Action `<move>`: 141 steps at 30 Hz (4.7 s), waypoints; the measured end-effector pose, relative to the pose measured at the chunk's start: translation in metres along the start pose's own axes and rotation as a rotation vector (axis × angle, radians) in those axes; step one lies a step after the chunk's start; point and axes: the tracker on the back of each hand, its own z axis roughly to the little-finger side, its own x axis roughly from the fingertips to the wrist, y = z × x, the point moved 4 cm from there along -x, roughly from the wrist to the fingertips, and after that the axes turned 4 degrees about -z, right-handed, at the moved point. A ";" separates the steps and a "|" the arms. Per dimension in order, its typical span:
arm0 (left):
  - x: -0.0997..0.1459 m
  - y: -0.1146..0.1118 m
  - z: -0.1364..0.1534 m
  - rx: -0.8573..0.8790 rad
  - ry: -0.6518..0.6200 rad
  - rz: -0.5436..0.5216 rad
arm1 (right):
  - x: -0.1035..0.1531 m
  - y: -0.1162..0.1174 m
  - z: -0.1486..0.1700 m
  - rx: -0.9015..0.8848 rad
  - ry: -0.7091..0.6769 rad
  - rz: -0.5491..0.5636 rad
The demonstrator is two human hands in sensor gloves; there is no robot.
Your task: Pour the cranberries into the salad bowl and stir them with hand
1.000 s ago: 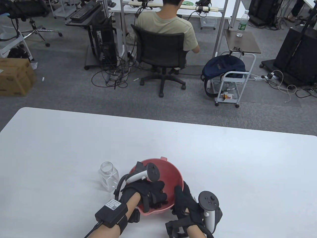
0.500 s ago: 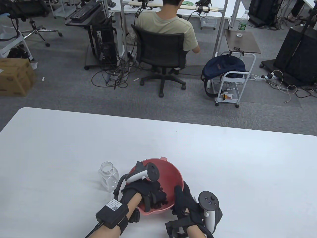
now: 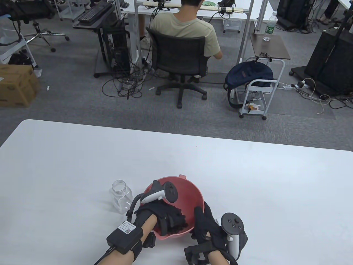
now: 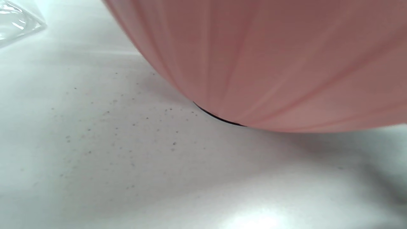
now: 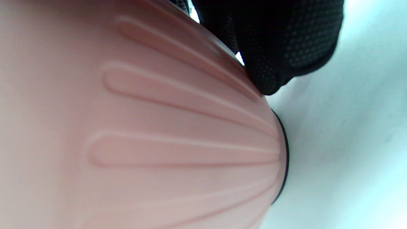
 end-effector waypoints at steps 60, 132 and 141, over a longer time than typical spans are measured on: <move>0.000 0.000 0.002 0.044 -0.011 0.000 | 0.000 0.000 0.000 -0.002 0.000 -0.003; 0.002 0.001 -0.004 0.027 -0.072 -0.021 | -0.001 0.001 0.000 0.004 -0.004 -0.011; 0.002 0.000 -0.002 0.023 -0.047 -0.011 | -0.001 0.001 0.001 0.000 -0.001 -0.008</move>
